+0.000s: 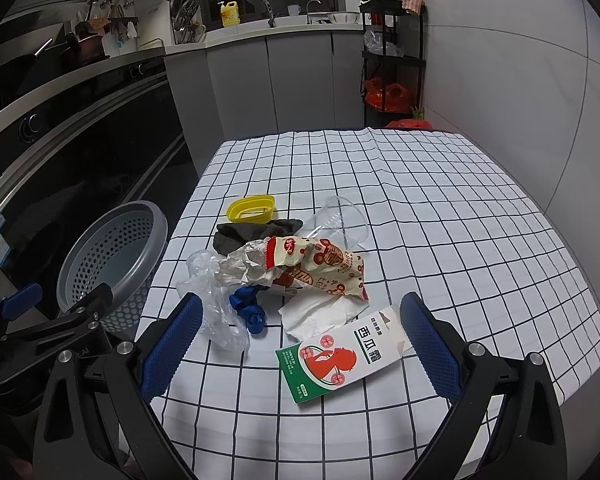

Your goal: Collect trash

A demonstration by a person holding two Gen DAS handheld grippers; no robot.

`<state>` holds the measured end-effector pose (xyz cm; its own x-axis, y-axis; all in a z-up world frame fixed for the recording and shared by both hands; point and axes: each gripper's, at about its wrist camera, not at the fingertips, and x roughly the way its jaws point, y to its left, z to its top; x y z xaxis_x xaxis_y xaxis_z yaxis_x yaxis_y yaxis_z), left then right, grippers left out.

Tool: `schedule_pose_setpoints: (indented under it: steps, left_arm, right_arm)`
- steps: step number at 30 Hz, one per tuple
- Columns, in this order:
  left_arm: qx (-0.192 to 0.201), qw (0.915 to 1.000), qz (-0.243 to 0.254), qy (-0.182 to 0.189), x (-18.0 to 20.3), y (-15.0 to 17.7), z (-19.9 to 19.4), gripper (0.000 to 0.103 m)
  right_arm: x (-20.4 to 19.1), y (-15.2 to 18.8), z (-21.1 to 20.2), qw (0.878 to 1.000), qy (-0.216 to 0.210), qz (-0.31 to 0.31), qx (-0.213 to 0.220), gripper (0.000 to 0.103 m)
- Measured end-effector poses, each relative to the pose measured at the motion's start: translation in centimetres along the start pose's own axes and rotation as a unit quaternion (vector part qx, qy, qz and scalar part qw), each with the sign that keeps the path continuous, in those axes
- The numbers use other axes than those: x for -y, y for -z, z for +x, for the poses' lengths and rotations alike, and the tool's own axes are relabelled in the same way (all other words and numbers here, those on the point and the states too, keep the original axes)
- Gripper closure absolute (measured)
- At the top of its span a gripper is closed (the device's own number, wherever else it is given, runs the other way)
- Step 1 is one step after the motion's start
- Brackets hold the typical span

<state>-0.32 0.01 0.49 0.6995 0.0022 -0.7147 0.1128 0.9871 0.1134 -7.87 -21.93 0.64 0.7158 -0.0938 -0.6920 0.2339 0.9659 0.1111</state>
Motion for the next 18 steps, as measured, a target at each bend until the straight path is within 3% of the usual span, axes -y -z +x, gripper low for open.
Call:
schedule_pose_setpoints:
  steps: [18]
  left_arm:
    - [-0.001,1.0000,0.001,-0.001,0.05,0.08,0.18,0.006]
  right_arm:
    - [-0.03,-0.10,0.05,1.000,-0.004,0.003,0.002,0.008]
